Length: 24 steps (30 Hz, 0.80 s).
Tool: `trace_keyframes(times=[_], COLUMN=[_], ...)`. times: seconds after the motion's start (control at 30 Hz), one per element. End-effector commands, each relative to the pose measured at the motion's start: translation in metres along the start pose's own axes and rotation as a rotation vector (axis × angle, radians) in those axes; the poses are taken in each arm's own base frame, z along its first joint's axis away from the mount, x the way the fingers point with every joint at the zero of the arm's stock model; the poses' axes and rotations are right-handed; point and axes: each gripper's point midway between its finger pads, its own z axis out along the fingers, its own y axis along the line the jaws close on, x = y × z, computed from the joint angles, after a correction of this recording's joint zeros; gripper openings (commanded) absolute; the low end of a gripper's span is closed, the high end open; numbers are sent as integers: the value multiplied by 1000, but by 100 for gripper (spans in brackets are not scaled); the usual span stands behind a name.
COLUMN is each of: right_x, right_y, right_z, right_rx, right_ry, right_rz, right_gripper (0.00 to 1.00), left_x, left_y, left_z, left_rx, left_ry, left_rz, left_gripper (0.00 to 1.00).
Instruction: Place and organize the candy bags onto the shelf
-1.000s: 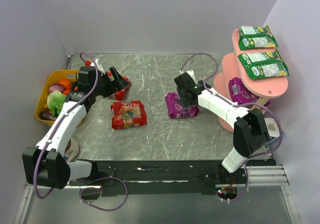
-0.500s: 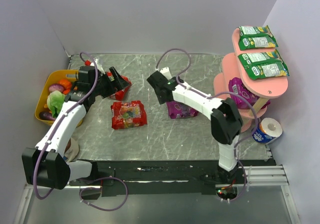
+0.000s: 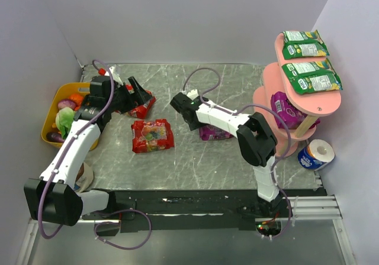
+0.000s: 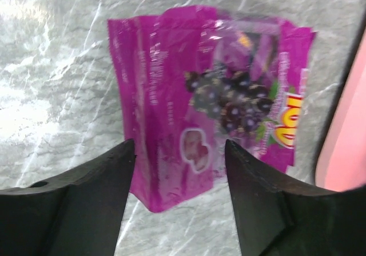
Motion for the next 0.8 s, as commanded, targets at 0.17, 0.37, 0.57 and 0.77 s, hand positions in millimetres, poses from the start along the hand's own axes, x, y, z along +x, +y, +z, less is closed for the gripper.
trace_keyframes(times=[0.17, 0.37, 0.57, 0.77], right_x=[15, 14, 6, 0], right_y=[15, 13, 10, 20], right_z=[16, 23, 22, 23], right_rx=[65, 121, 147, 93], right_ry=[38, 35, 16, 8], right_rz=[12, 30, 36, 32], right_gripper=[59, 51, 58, 78], left_x=[-19, -24, -28, -28], left_y=[-13, -14, -13, -13], left_z=[-7, -9, -11, -12], left_rx=[14, 7, -6, -9], left_ry=[-43, -57, -68, -72], left_rz=[43, 52, 62, 63], left_gripper=[96, 96, 96, 96])
